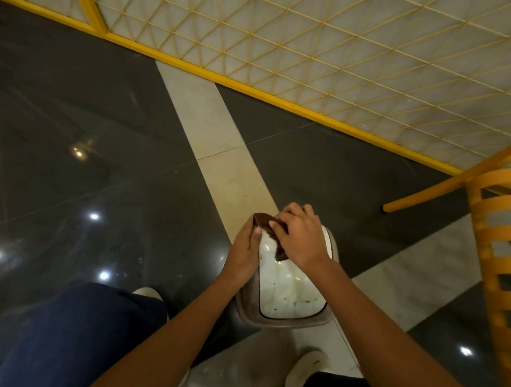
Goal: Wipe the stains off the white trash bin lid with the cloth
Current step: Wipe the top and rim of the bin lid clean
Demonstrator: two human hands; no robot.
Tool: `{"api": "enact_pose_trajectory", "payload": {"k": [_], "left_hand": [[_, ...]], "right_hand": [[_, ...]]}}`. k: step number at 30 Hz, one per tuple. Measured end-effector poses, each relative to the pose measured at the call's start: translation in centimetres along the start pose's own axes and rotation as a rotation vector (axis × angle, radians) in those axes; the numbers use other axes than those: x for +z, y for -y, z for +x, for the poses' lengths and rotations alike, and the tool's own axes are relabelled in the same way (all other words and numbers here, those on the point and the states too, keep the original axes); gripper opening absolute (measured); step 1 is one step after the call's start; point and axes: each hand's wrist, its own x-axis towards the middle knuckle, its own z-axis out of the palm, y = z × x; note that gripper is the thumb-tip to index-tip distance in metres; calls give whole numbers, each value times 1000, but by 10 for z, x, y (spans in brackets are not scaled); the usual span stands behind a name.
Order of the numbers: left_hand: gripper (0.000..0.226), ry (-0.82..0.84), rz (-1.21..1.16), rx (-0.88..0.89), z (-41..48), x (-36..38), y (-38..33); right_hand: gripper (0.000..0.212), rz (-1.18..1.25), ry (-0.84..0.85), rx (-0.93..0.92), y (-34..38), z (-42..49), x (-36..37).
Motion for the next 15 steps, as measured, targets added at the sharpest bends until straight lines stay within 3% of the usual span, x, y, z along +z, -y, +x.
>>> {"api": "enact_pose_trajectory", "payload": {"k": [7, 11, 15], "left_hand": [[50, -20, 87, -24, 20, 15, -3], [37, -57, 117, 95, 25, 20, 1], [40, -39, 116, 151, 24, 24, 12]], "right_hand": [[29, 26, -207, 268, -5, -15, 5], [26, 115, -298, 236, 8, -26, 15], [27, 79, -284, 197, 7, -28, 22]]}}
